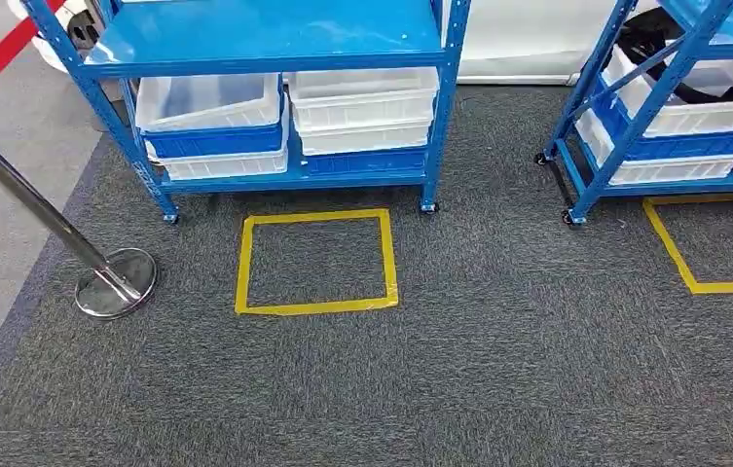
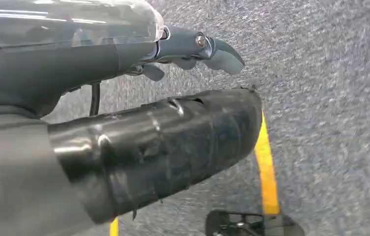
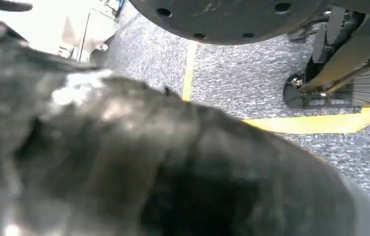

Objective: Take the parts from the cabinet and place them on the table.

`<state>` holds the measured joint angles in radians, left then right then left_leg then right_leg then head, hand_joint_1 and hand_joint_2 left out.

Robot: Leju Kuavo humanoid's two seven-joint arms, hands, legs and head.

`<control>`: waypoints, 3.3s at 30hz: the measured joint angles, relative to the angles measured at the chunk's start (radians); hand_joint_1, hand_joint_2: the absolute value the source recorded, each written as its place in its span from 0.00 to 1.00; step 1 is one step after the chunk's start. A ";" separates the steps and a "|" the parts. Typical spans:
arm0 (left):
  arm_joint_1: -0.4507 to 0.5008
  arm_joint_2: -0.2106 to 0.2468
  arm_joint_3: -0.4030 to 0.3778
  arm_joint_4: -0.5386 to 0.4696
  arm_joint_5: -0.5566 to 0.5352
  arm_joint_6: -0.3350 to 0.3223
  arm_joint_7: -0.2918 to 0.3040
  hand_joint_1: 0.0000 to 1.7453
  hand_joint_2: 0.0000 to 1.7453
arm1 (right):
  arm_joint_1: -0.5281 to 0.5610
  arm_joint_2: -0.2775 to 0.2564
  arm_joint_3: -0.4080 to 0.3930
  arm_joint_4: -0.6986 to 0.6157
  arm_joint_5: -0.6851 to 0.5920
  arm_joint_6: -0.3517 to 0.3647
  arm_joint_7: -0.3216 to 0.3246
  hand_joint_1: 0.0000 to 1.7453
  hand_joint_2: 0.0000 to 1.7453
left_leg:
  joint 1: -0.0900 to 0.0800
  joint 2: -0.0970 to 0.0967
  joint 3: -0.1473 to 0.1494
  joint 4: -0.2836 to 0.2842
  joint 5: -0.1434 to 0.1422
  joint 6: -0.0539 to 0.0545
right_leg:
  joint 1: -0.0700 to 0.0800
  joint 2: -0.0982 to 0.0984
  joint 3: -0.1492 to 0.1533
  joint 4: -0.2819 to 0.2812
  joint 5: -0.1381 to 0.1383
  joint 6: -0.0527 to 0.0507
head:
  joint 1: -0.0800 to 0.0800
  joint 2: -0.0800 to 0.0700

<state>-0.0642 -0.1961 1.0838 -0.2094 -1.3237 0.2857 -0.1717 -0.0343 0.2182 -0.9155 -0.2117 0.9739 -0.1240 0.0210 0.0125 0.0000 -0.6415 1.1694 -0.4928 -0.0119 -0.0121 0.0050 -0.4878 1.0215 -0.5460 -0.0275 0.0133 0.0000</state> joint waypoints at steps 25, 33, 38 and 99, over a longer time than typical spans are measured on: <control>-0.003 0.003 0.000 0.001 -0.003 -0.003 0.001 0.00 0.00 | 0.000 -0.007 -0.001 0.000 0.001 0.002 0.005 0.00 0.00 | 0.000 -0.004 0.092 0.027 -0.103 -0.001 | 0.006 -0.003 -0.086 0.010 0.068 -0.010 | -0.002 0.000; 0.006 0.006 0.000 0.001 -0.005 -0.004 -0.002 0.00 0.00 | 0.000 -0.005 -0.001 0.002 0.001 0.002 0.008 0.00 0.00 | -0.013 -0.001 0.033 -0.106 0.016 0.017 | 0.009 0.003 0.000 0.011 -0.004 0.006 | 0.003 0.000; 0.006 0.003 0.000 0.001 -0.005 -0.004 -0.002 0.00 0.00 | -0.007 -0.007 -0.002 0.001 0.002 0.002 0.011 0.00 0.00 | -0.006 -0.002 0.090 -0.154 0.022 0.043 | 0.007 0.003 0.023 0.030 -0.024 0.036 | -0.002 0.000; 0.004 0.010 0.006 0.002 -0.005 -0.007 -0.001 0.00 0.00 | -0.019 -0.009 -0.017 0.003 0.031 0.003 0.034 0.00 0.00 | 0.003 0.001 0.076 -0.132 0.018 0.033 | 0.004 -0.003 0.020 0.045 -0.019 0.035 | -0.010 0.000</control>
<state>-0.0600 -0.1865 1.0899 -0.2079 -1.3283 0.2789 -0.1728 -0.0528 0.2090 -0.9323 -0.2090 1.0052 -0.1209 0.0549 0.0159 0.0010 -0.5658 1.0374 -0.4751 0.0211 -0.0083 0.0021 -0.4682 1.0662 -0.5655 0.0074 0.0034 0.0000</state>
